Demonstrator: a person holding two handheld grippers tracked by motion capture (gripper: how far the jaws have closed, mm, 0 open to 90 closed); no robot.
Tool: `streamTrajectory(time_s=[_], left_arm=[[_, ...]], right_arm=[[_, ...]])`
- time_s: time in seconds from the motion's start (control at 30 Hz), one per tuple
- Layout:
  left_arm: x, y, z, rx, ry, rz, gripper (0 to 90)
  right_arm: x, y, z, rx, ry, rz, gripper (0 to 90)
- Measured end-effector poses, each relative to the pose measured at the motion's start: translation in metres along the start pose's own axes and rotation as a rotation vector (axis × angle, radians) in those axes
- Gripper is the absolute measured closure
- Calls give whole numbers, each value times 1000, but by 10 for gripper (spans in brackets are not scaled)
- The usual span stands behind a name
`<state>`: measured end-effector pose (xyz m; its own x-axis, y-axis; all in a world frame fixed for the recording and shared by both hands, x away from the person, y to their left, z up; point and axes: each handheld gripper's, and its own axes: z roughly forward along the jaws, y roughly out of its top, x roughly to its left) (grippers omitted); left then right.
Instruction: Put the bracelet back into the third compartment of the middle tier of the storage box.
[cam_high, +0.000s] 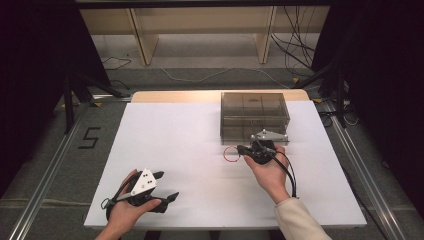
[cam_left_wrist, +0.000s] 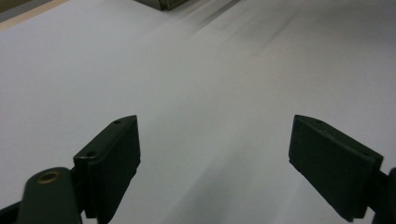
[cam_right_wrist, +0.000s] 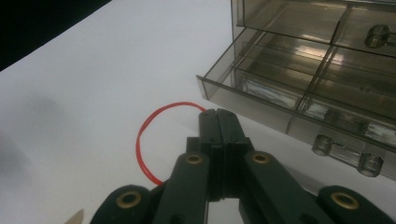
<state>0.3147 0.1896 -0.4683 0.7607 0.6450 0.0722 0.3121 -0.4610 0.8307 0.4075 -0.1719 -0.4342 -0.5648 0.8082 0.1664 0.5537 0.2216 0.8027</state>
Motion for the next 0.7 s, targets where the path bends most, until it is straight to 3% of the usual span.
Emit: streamTrajectory(time_s=[0.7], left_arm=[[-1, 0, 0, -5, -4, 0, 164]], right_arm=[[-12, 4, -12, -32, -22, 26, 900]])
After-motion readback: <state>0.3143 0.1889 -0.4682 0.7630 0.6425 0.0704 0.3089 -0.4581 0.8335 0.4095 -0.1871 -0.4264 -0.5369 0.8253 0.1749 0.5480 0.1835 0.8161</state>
